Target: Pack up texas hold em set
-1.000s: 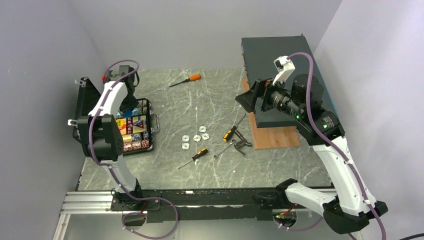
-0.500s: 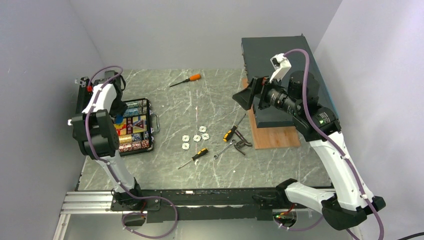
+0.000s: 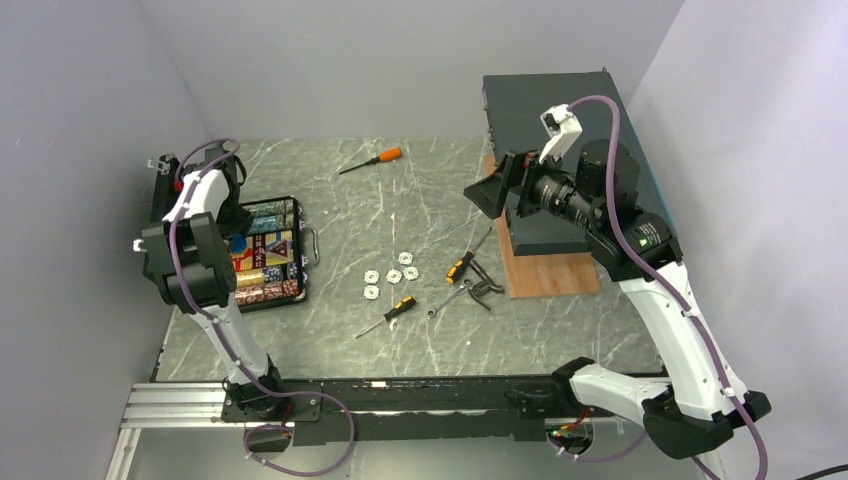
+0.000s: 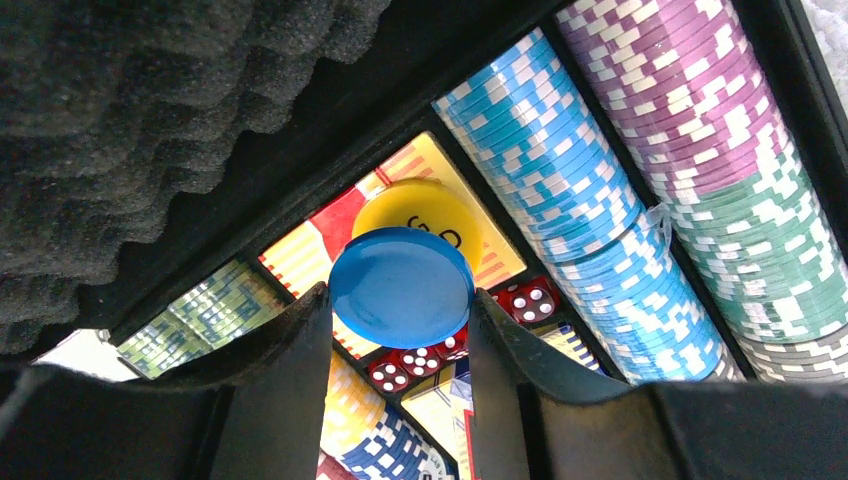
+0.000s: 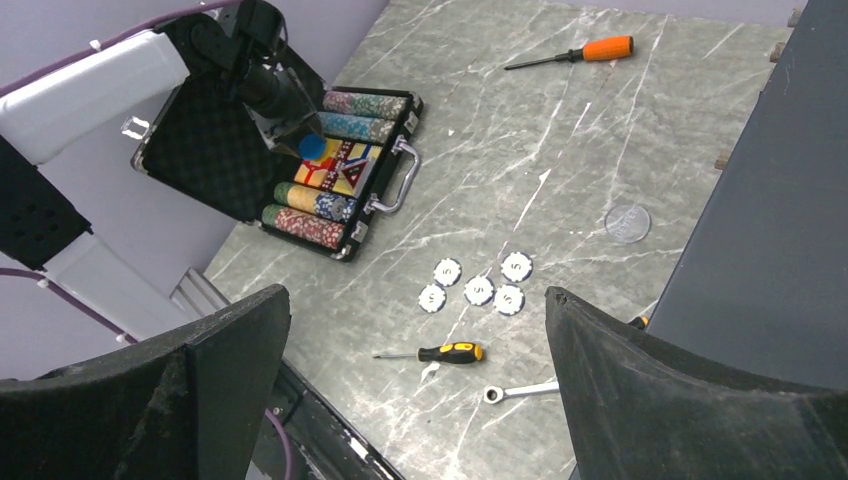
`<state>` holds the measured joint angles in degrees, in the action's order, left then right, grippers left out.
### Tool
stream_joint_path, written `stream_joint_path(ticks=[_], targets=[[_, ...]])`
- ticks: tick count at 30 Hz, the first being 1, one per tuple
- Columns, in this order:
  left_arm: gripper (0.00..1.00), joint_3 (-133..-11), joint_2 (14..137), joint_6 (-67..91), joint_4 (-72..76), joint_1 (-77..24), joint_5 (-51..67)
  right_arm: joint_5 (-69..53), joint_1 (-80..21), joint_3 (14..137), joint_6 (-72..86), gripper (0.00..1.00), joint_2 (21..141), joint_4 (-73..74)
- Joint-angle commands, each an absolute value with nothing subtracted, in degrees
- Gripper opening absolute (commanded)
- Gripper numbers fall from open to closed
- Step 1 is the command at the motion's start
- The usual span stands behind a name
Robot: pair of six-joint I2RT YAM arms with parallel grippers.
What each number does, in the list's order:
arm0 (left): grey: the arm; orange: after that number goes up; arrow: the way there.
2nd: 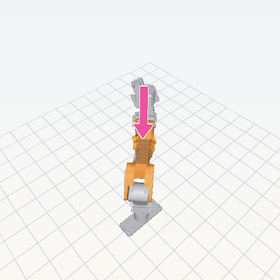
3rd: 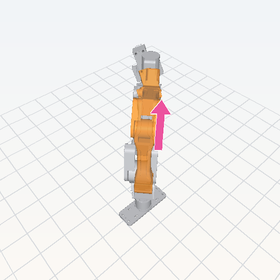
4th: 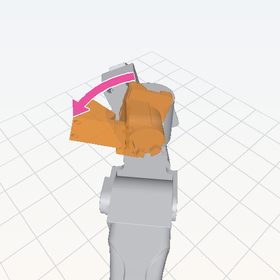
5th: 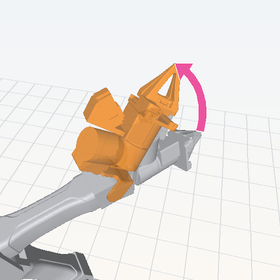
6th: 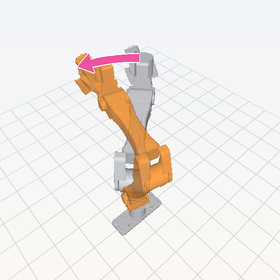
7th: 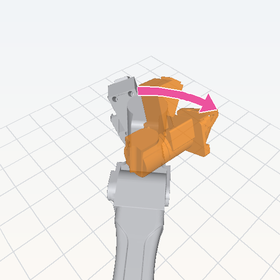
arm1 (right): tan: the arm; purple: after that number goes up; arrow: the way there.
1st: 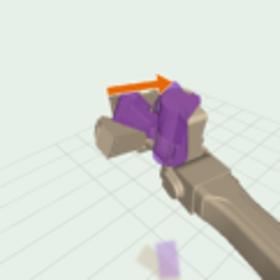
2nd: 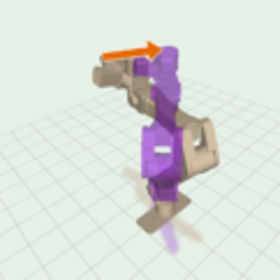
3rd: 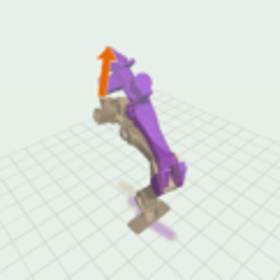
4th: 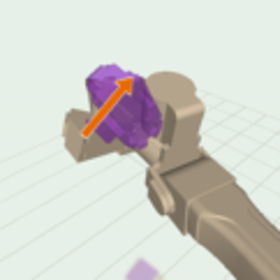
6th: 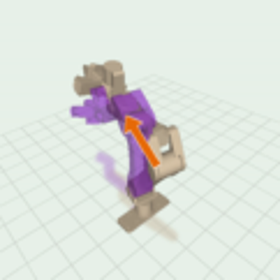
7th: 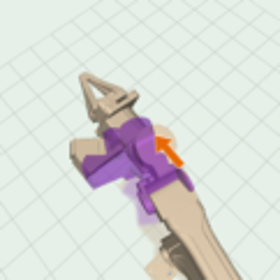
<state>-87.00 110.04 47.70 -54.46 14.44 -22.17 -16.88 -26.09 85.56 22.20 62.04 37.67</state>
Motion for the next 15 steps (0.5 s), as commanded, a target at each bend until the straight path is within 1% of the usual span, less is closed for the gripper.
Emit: stream_joint_path(ticks=[1,10,13,15], targets=[[0.16,-88.17,110.32,47.58,-53.52,14.61,-21.76,-17.28,-26.41,86.86,22.68,1.00,61.39,35.46],[0.18,-89.30,112.30,47.08,-53.89,14.65,-21.62,-17.48,-26.45,86.32,22.76,1.00,61.49,35.33],[0.21,-89.27,111.94,47.04,-53.78,14.61,-22.05,-17.40,-26.53,86.34,22.67,1.00,61.49,35.38],[0.26,-89.38,111.90,46.90,-53.78,14.65,-22.27,-17.40,-26.53,86.10,22.68,1.00,61.40,35.29]])
